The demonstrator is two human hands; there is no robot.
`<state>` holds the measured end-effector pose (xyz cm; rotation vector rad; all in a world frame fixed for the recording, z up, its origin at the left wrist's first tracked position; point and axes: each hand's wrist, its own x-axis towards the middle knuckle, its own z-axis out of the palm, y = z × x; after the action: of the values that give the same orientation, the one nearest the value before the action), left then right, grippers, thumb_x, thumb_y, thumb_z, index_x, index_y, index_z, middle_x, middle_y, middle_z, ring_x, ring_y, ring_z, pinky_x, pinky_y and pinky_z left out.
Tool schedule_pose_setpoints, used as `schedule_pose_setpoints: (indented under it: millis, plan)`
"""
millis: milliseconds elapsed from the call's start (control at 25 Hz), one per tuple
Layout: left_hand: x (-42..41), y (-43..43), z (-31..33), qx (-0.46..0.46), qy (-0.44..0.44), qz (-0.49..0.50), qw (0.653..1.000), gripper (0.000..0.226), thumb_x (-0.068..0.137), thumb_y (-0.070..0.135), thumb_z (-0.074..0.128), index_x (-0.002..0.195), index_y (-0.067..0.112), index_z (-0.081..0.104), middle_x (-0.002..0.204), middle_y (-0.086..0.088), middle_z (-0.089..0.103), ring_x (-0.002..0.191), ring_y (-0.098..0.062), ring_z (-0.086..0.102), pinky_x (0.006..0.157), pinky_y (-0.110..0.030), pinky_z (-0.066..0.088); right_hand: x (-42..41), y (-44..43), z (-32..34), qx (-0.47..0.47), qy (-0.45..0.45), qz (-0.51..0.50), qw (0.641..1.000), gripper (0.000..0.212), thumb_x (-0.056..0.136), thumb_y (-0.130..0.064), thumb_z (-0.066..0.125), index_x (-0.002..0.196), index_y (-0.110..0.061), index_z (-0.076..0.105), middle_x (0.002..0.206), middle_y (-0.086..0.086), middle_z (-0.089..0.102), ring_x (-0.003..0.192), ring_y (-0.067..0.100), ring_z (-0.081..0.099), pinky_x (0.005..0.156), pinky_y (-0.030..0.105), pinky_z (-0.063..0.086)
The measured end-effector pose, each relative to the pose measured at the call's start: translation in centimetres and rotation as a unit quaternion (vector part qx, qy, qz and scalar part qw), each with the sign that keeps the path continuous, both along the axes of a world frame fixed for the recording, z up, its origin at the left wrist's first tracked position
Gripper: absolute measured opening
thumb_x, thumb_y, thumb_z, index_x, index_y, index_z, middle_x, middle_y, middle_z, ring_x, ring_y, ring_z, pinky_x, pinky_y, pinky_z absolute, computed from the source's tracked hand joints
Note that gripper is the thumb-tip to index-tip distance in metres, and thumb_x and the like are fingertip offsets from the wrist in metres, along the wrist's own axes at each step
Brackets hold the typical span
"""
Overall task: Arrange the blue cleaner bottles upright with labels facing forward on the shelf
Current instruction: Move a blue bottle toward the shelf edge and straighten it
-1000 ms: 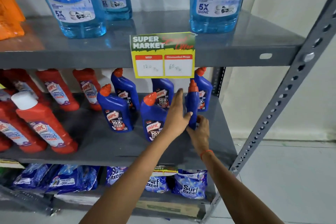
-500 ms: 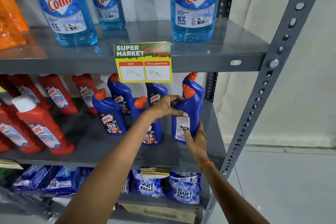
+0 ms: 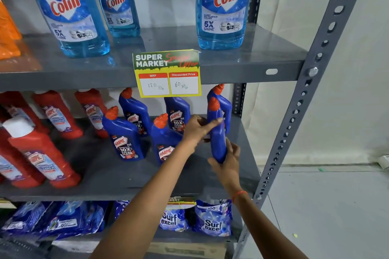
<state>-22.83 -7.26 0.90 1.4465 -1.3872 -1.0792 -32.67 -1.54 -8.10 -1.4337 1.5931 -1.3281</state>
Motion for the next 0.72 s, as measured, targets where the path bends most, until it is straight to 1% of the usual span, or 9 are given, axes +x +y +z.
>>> schedule_pose_setpoints:
  millis: [80, 120, 160, 240, 320, 440, 560, 640, 720]
  plan:
    - [0.7, 0.1, 0.4, 0.049, 0.126, -0.100, 0.986, 0.013, 0.082, 0.031, 0.068, 0.084, 0.020, 0.062, 0.091, -0.003, 0.066, 0.088, -0.020, 0.060, 0.072, -0.029, 0.047, -0.6, -0.1, -0.1, -0.013, -0.058, 0.000, 0.998, 0.066, 0.065, -0.025, 0.064, 0.128, -0.015, 0.046, 0.113, 0.005, 0.050, 0.090, 0.018, 0.056, 0.087, 0.043, 0.054]
    - [1.0, -0.1, 0.4, 0.070, 0.161, -0.136, 0.975, 0.006, 0.085, 0.027, 0.065, 0.087, 0.022, 0.062, 0.090, 0.001, 0.068, 0.087, -0.017, 0.060, 0.076, -0.029, 0.045, -0.8, -0.2, -0.1, -0.016, -0.078, -0.001, 0.997, 0.060, 0.066, -0.024, 0.063, 0.124, -0.018, 0.047, 0.108, 0.006, 0.056, 0.088, 0.020, 0.059, 0.084, 0.044, 0.055]
    - [1.1, -0.3, 0.3, 0.083, 0.187, -0.159, 0.966, 0.007, 0.085, 0.025, 0.064, 0.092, 0.023, 0.063, 0.089, 0.004, 0.071, 0.088, -0.015, 0.062, 0.080, -0.031, 0.046, -0.8, -0.5, -0.2, -0.016, -0.107, 0.002, 0.994, 0.055, 0.069, -0.021, 0.063, 0.122, -0.020, 0.048, 0.102, 0.004, 0.061, 0.087, 0.021, 0.061, 0.081, 0.043, 0.057]
    - [1.0, -1.2, -0.2, 0.062, 0.185, -0.151, 0.969, 0.026, 0.079, 0.020, 0.071, 0.103, 0.017, 0.062, 0.098, -0.003, 0.072, 0.092, -0.020, 0.067, 0.082, -0.036, 0.052, -0.9, -1.1, -0.2, -0.022, -0.174, 0.025, 0.984, 0.049, 0.074, -0.011, 0.062, 0.120, -0.021, 0.046, 0.097, 0.001, 0.063, 0.086, 0.019, 0.062, 0.078, 0.036, 0.057]
    - [0.3, -1.4, -0.8, 0.003, 0.127, -0.092, 0.988, 0.046, 0.067, 0.019, 0.081, 0.106, 0.010, 0.057, 0.101, -0.010, 0.070, 0.091, -0.026, 0.067, 0.081, -0.037, 0.056, -1.4, -2.0, -0.1, -0.028, -0.207, 0.040, 0.977, 0.042, 0.079, -0.003, 0.059, 0.115, -0.022, 0.048, 0.099, 0.006, 0.062, 0.088, 0.019, 0.061, 0.077, 0.032, 0.056]
    - [-0.5, -1.2, -2.0, -0.043, 0.113, -0.022, 0.992, 0.047, 0.062, 0.022, 0.085, 0.096, 0.012, 0.054, 0.092, -0.011, 0.067, 0.085, -0.029, 0.067, 0.076, -0.038, 0.058, -2.1, -3.5, -0.2, -0.018, -0.220, 0.050, 0.974, 0.037, 0.084, 0.009, 0.052, 0.112, -0.015, 0.047, 0.099, 0.012, 0.058, 0.088, 0.020, 0.059, 0.069, 0.021, 0.058]
    - [-0.5, -1.5, -3.4, -0.077, 0.131, -0.014, 0.988, 0.057, 0.058, 0.033, 0.084, 0.101, 0.007, 0.055, 0.097, -0.020, 0.067, 0.086, -0.032, 0.067, 0.078, -0.043, 0.057, -2.6, -5.0, -0.3, -0.024, -0.195, 0.027, 0.980, 0.040, 0.075, -0.006, 0.051, 0.115, -0.006, 0.046, 0.101, 0.016, 0.058, 0.088, 0.024, 0.060, 0.068, 0.019, 0.058]
    - [-0.4, -1.8, -3.7, -0.085, 0.141, -0.017, 0.986, 0.053, 0.065, 0.024, 0.082, 0.105, 0.004, 0.054, 0.095, -0.018, 0.066, 0.083, -0.028, 0.066, 0.079, -0.044, 0.056, -2.7, -5.8, -0.5, -0.031, -0.181, 0.020, 0.983, 0.041, 0.072, -0.007, 0.048, 0.113, -0.009, 0.047, 0.100, 0.014, 0.058, 0.086, 0.019, 0.060, 0.068, 0.017, 0.057]
    - [-0.6, -1.8, -4.2, -0.085, 0.165, -0.026, 0.982, 0.042, 0.074, 0.018, 0.077, 0.106, 0.005, 0.053, 0.096, -0.012, 0.066, 0.085, -0.024, 0.066, 0.081, -0.043, 0.056, -2.7, -6.3, -1.1, -0.030, -0.166, 0.011, 0.986, 0.038, 0.077, 0.001, 0.047, 0.114, -0.008, 0.048, 0.098, 0.013, 0.058, 0.085, 0.015, 0.060, 0.067, 0.015, 0.055]
